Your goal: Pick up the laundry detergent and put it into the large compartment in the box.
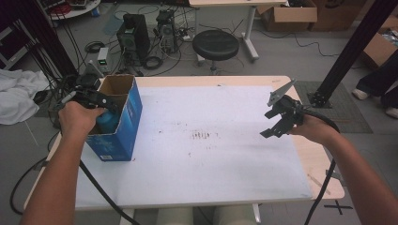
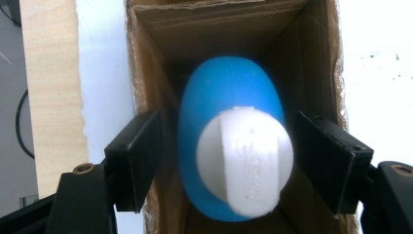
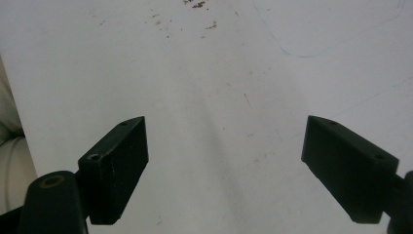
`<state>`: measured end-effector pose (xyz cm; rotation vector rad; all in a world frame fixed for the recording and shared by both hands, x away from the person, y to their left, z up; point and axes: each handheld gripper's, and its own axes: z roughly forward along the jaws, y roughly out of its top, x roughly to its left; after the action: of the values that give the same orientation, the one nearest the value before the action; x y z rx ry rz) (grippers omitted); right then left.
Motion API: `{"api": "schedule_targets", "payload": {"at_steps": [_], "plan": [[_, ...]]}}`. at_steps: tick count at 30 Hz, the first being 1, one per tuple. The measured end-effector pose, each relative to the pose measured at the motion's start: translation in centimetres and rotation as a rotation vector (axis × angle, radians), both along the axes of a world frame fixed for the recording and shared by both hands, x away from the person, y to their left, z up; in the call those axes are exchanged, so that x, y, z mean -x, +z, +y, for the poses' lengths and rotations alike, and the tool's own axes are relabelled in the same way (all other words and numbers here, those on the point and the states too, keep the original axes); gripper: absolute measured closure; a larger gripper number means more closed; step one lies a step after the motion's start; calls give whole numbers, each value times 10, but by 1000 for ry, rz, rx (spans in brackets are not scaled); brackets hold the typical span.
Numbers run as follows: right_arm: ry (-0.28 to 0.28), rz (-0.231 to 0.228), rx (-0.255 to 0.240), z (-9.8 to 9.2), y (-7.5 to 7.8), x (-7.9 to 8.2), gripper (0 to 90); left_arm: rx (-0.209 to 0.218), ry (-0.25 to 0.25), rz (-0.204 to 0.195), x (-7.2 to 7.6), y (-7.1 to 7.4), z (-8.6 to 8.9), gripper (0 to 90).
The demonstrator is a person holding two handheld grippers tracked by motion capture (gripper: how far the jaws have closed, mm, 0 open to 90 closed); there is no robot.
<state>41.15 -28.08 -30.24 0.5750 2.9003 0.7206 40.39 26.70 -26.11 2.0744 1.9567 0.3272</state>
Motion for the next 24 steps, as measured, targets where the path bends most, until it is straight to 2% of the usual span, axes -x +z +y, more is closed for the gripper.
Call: {"api": "schedule_targets", "payload": {"at_steps": [7,21,24], "plan": [[2,-1,2,-1,1,0,170,1,-12,-20,1,13,1,276],[-1,3,0,-1,2,1,170,2,-79,-50,3,37,-8,258],[-2,3,0,-2,3,2,170,16,-90,-63,4,41,-11,255]]}}
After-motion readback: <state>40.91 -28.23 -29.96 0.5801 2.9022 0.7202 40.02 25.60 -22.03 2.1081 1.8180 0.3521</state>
